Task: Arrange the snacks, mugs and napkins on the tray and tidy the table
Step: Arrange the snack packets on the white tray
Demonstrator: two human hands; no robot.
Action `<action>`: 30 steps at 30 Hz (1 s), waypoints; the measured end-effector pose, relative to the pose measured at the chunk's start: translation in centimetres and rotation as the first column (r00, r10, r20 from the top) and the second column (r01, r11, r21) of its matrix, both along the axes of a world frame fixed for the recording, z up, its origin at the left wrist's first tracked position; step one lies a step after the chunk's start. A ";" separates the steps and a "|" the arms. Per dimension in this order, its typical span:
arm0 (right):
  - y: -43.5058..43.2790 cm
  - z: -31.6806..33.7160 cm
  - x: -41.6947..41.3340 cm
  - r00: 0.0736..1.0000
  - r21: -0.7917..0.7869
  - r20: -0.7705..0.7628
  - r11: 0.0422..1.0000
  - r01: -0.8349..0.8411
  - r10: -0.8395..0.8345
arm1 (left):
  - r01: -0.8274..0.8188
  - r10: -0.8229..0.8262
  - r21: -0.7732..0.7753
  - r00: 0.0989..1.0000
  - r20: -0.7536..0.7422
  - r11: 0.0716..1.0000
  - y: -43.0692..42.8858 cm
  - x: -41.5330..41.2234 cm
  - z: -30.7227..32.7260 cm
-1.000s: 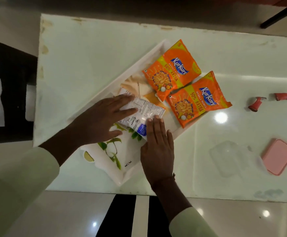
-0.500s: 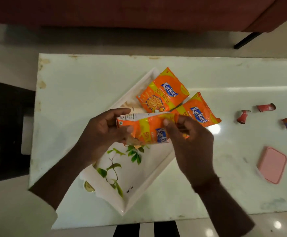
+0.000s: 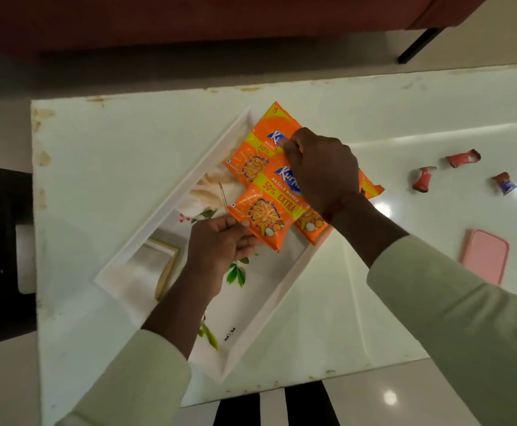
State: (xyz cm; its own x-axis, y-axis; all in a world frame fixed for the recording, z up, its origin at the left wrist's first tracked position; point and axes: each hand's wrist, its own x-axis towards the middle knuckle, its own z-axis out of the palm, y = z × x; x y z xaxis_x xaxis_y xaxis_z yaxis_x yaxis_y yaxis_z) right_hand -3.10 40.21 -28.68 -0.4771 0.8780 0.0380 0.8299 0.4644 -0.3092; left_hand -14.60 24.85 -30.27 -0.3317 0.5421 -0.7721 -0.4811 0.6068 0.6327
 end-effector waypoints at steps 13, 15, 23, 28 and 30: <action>-4.5 1.4 3.9 0.986 0.114 -0.145 0.988 0.100 -0.083 | 0.070 -0.096 -0.067 0.821 -0.562 0.995 -4.1 0.0 1.1; -7.6 3.2 5.4 0.986 0.092 -0.147 0.991 0.095 -0.081 | 0.259 -0.214 -0.071 0.586 -0.782 0.963 -6.2 0.0 3.0; -19.2 13.1 9.2 0.998 -0.050 0.003 0.997 0.056 -0.056 | 0.677 -0.493 -0.358 0.008 -0.870 0.643 -13.2 4.0 13.9; -21.7 20.2 10.3 0.997 -0.093 0.052 0.994 0.062 -0.057 | 0.692 -0.564 -0.477 -0.122 -0.817 0.542 -15.3 5.3 20.8; -22.5 22.6 10.9 0.996 -0.107 0.074 0.992 0.060 -0.052 | 0.687 -0.577 -0.507 -0.156 -0.802 0.520 -16.6 5.2 23.0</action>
